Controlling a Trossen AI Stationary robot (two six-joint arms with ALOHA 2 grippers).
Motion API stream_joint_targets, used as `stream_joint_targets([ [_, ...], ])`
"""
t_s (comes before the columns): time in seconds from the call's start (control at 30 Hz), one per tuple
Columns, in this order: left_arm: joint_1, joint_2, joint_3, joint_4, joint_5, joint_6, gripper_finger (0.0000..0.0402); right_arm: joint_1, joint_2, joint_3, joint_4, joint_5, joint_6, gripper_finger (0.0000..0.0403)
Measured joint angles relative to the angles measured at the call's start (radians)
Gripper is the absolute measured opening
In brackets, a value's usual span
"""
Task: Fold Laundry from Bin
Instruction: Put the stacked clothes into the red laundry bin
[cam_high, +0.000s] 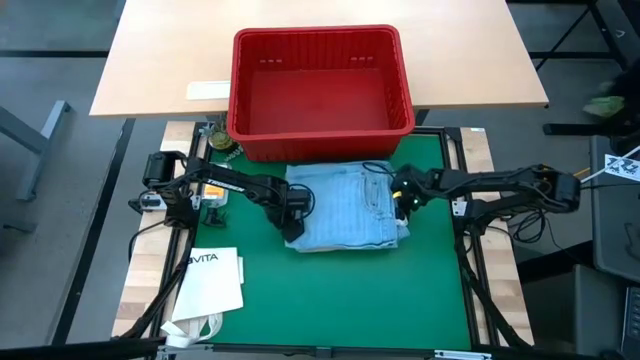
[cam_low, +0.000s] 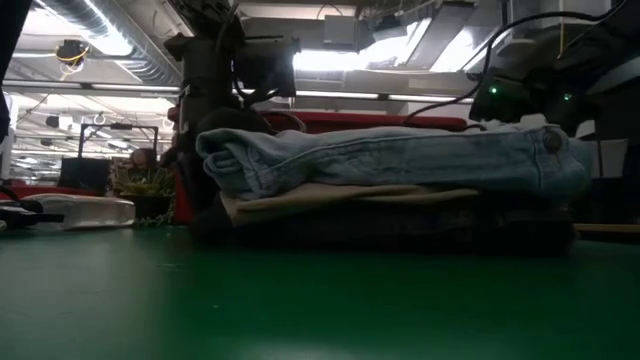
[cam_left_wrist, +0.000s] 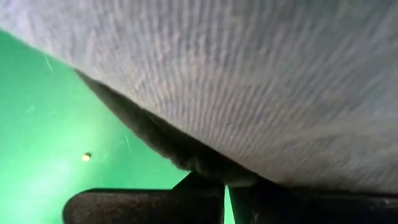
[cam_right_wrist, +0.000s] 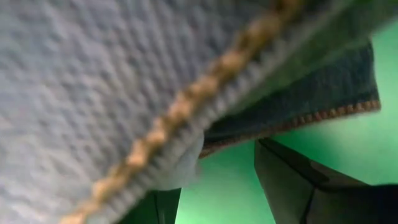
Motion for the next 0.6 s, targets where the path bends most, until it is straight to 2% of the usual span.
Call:
stream_joint_targets([
  [0.33, 0.000, -0.001, -0.001, -0.006, 0.006, -0.023, 0.0001, 0.124, 0.001, 0.000, 0.060, 0.089, 0.028, 0.0192],
  [0.6, 0.000, -0.001, -0.002, -0.005, 0.004, -0.027, 0.0001, 0.180, 0.065, 0.001, 0.123, 0.055, 0.050, 0.0192],
])
